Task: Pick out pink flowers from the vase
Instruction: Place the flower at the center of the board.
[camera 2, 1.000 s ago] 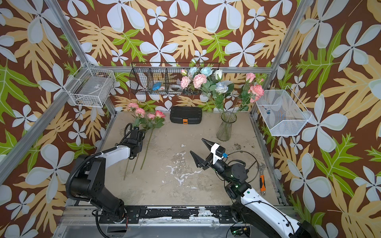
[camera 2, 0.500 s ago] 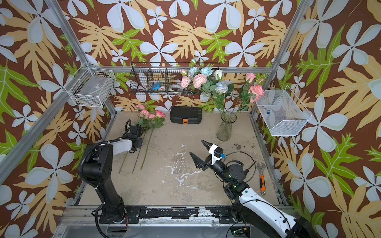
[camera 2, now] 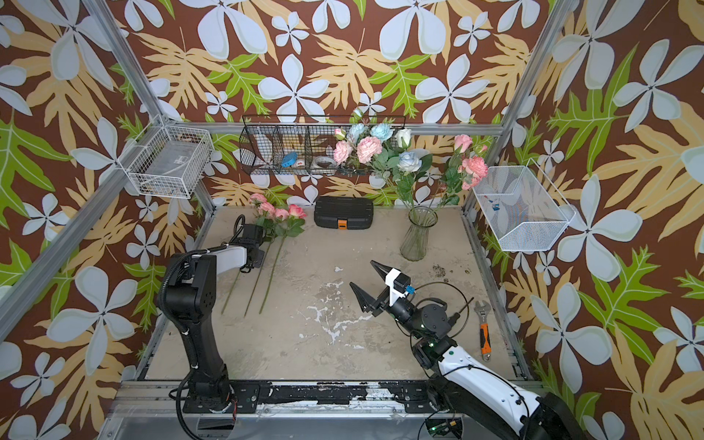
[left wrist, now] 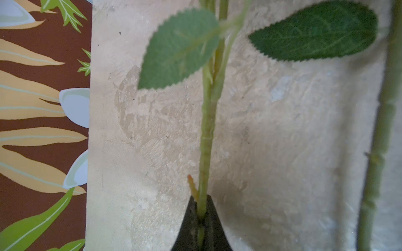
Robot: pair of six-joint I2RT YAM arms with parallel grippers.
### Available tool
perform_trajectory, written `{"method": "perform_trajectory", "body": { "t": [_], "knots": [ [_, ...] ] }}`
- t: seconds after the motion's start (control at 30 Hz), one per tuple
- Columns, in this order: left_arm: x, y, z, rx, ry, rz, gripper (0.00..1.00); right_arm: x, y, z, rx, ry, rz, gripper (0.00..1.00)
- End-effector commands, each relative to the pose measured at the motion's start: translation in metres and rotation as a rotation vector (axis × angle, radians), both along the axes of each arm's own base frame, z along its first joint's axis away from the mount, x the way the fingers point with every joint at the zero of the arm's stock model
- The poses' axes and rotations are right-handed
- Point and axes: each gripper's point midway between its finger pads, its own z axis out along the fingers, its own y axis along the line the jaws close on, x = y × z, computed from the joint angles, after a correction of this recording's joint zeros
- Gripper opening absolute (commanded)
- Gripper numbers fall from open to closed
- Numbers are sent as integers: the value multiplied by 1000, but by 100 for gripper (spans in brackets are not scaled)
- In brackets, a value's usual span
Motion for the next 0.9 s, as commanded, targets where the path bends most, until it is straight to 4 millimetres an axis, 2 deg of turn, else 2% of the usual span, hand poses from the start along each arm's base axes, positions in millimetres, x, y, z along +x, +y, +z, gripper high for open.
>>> {"method": "perform_trajectory", "body": {
  "t": [0.0,0.1,0.2,0.27,0.37,0.43,0.57,0.67,0.7,0.77,0.87],
  "knots": [
    [0,3,-2,6,8,28,5,0,-4,9,24,-29,-22,84],
    [2,4,5,7,-12,50,24,6,-9,11,26,-19,-64,84],
    [1,-1,28,-59,-84,78,39,19,-20,15,20,-1,-165,85],
    [-4,-15,50,-189,-161,85,65,32,-32,16,19,34,-263,85],
    [-10,-44,86,-388,-287,35,67,46,-44,7,13,57,-332,85],
    [-16,-57,114,-462,-381,13,68,58,-58,3,28,74,-393,85],
    [-34,-86,177,-619,-581,-43,68,100,-105,0,70,128,-561,84],
    [-61,-124,222,-838,-706,-168,68,134,-132,2,89,173,-600,82],
    [-72,-136,231,-897,-727,-209,68,143,-134,3,65,162,-601,82],
    [-99,-171,253,-1012,-767,-392,71,165,-130,6,-57,131,-606,82],
    [-142,-214,265,-1133,-779,-609,76,196,-116,0,-259,94,-588,82]
  ]
}}
